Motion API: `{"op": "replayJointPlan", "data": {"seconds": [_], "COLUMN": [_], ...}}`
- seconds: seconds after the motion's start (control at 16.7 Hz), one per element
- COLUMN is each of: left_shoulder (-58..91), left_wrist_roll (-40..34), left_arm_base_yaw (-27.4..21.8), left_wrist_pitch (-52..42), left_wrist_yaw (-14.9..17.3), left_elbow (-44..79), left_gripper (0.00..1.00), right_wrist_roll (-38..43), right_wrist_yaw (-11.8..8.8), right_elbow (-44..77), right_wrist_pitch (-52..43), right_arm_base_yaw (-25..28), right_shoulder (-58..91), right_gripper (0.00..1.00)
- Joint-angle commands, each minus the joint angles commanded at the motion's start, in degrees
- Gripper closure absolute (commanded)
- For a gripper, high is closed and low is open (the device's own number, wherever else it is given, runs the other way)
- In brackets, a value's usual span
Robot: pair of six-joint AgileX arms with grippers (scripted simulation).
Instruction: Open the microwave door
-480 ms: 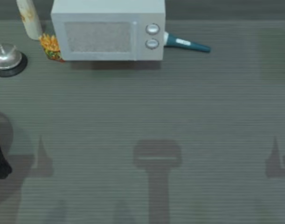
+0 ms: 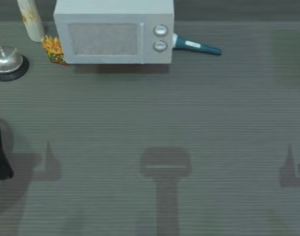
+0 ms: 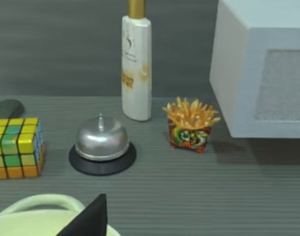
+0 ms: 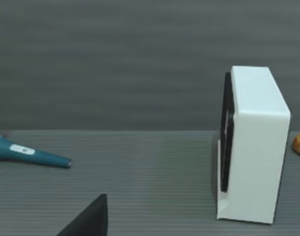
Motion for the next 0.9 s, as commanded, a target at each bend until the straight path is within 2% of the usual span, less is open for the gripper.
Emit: {"op": "replayJointPlan", "data": {"seconds": [0.42,0.9], "left_shoulder": [30.88,77.25], "left_wrist_roll": [-4.33,-11.72], "left_arm_base_yaw": [-7.46,-17.83], "left_wrist_pitch": [-21.10,-50.24], "left_wrist_yaw": [-2.19,-7.20], "left_elbow": [27.00,67.86], "left_gripper": [0.00,0.00], "right_wrist_roll": [0.00,0.00], "right_wrist_yaw": [0.00,0.00], "right_elbow": [0.00,0.00], "right_wrist_pitch": [0.00,0.00], "right_arm_base_yaw": [0.00,0.00], "right_shoulder": [0.00,0.00], "right_gripper": [0.00,0.00]}}
